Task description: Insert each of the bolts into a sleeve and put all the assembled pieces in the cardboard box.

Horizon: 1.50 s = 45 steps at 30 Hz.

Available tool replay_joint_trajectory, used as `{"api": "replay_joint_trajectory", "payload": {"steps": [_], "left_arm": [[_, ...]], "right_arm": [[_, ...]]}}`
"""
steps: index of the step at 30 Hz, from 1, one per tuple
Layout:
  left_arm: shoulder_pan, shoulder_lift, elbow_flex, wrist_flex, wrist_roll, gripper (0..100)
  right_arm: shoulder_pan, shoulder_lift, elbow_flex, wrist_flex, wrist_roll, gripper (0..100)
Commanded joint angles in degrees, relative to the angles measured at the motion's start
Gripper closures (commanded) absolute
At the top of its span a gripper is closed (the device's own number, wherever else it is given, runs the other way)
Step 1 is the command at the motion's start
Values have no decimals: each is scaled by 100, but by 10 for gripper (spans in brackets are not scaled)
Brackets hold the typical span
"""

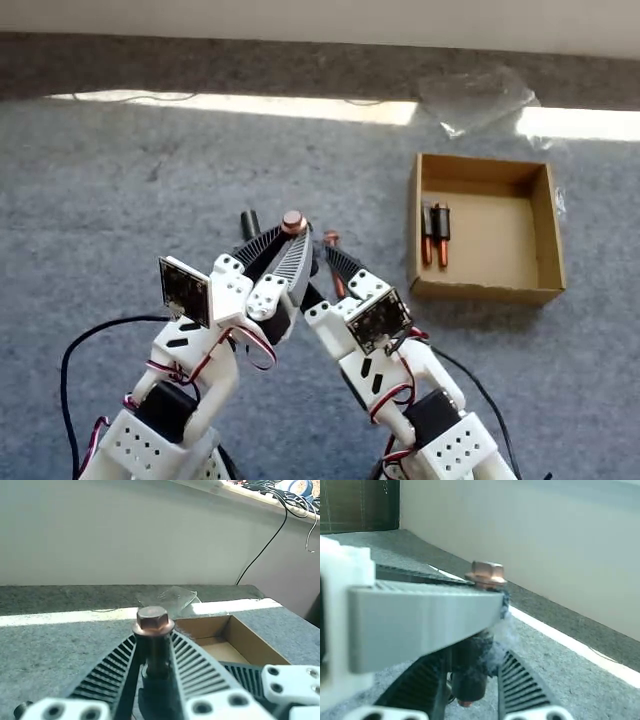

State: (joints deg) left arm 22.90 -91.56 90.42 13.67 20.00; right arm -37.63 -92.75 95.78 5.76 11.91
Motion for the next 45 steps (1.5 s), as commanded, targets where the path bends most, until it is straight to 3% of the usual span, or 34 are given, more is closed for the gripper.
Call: {"api": "replay_joint_trajectory", "payload": {"steps": [1,20,31,45], "left_arm": [[4,-4,-48,290,9,994],[4,-4,-13,316,0,989],[4,-4,84,316,0,777],[-31,-4,31,299,0,768]], "right_arm": [[4,-84,690,-57,-62,994],[4,-84,699,-57,-62,994],[4,-84,699,-57,-62,994],[4,-84,699,-57,-62,994]]}}
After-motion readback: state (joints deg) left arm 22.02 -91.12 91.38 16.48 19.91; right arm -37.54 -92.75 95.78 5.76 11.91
